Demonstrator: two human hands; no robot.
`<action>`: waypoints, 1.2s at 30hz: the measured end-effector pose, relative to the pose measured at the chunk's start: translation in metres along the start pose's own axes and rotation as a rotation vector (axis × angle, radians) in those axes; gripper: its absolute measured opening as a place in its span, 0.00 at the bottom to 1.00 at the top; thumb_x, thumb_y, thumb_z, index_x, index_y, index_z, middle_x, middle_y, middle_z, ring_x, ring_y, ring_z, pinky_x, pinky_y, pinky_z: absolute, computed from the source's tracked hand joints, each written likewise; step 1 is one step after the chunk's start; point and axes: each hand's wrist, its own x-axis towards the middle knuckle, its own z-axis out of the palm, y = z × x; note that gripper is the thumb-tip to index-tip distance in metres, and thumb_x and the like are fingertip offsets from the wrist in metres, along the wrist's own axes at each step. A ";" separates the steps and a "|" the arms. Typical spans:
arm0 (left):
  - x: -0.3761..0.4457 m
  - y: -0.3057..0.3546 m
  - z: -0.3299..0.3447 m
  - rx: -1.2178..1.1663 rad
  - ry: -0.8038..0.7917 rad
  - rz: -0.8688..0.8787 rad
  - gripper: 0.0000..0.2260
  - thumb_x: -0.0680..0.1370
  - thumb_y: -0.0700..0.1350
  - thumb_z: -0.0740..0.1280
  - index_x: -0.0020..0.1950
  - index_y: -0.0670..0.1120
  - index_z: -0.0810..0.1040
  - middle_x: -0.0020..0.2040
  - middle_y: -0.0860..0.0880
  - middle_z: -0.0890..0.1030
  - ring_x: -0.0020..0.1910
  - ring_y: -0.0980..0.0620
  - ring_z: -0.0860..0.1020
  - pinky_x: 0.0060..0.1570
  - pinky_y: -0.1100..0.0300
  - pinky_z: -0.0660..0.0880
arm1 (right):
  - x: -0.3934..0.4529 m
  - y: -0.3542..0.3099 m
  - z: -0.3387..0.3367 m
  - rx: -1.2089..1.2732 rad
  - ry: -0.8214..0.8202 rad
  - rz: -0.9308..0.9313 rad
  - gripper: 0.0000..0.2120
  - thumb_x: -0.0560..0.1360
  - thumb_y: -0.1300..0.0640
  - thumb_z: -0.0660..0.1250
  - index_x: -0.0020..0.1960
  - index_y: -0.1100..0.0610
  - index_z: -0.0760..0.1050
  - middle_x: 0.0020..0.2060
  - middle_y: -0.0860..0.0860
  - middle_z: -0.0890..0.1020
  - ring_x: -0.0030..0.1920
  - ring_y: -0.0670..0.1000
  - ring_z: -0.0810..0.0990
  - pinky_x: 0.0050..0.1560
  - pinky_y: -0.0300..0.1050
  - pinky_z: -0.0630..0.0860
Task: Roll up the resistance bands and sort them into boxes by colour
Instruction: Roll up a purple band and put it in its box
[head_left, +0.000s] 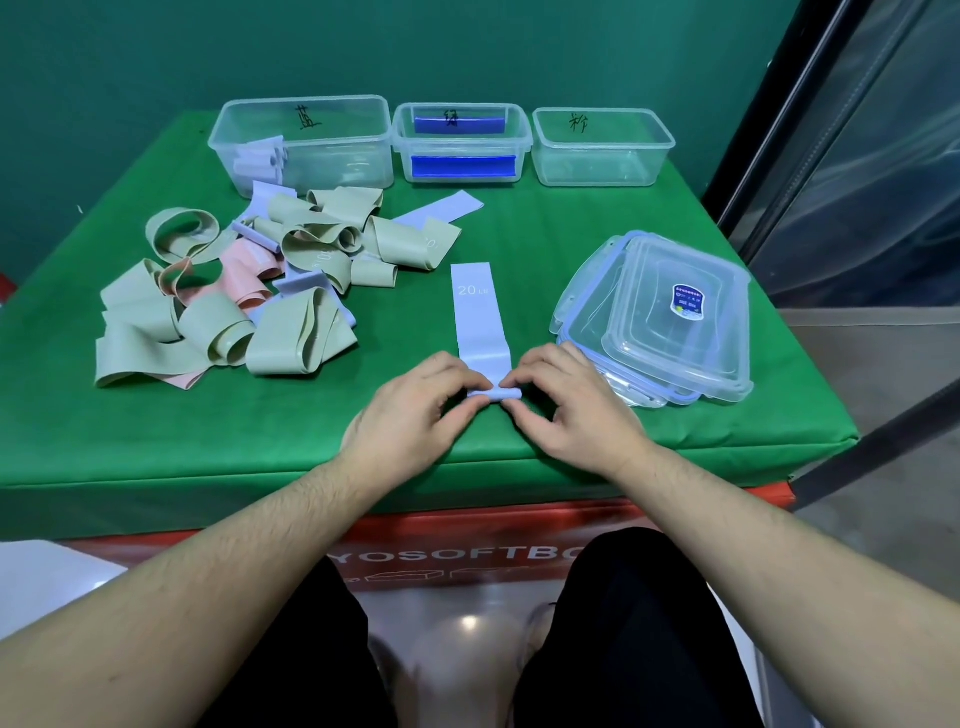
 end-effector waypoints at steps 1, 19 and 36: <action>0.000 0.000 0.000 -0.002 -0.003 0.000 0.08 0.79 0.53 0.68 0.56 0.54 0.81 0.50 0.60 0.77 0.40 0.66 0.71 0.40 0.71 0.64 | 0.000 0.000 0.000 -0.001 -0.001 -0.002 0.08 0.77 0.50 0.70 0.52 0.54 0.80 0.47 0.47 0.77 0.48 0.50 0.74 0.52 0.48 0.73; 0.001 0.000 0.002 0.054 0.016 -0.024 0.10 0.79 0.50 0.69 0.58 0.49 0.82 0.55 0.55 0.76 0.45 0.53 0.78 0.44 0.59 0.74 | 0.002 0.003 0.003 -0.046 0.034 -0.010 0.11 0.77 0.52 0.70 0.57 0.54 0.80 0.49 0.49 0.78 0.50 0.52 0.75 0.55 0.49 0.72; 0.001 -0.002 0.001 -0.012 0.033 -0.005 0.07 0.79 0.49 0.69 0.55 0.49 0.82 0.51 0.56 0.79 0.41 0.67 0.70 0.45 0.79 0.63 | 0.000 0.002 0.003 -0.106 0.039 -0.011 0.10 0.75 0.48 0.70 0.53 0.53 0.80 0.47 0.47 0.79 0.48 0.52 0.73 0.53 0.48 0.71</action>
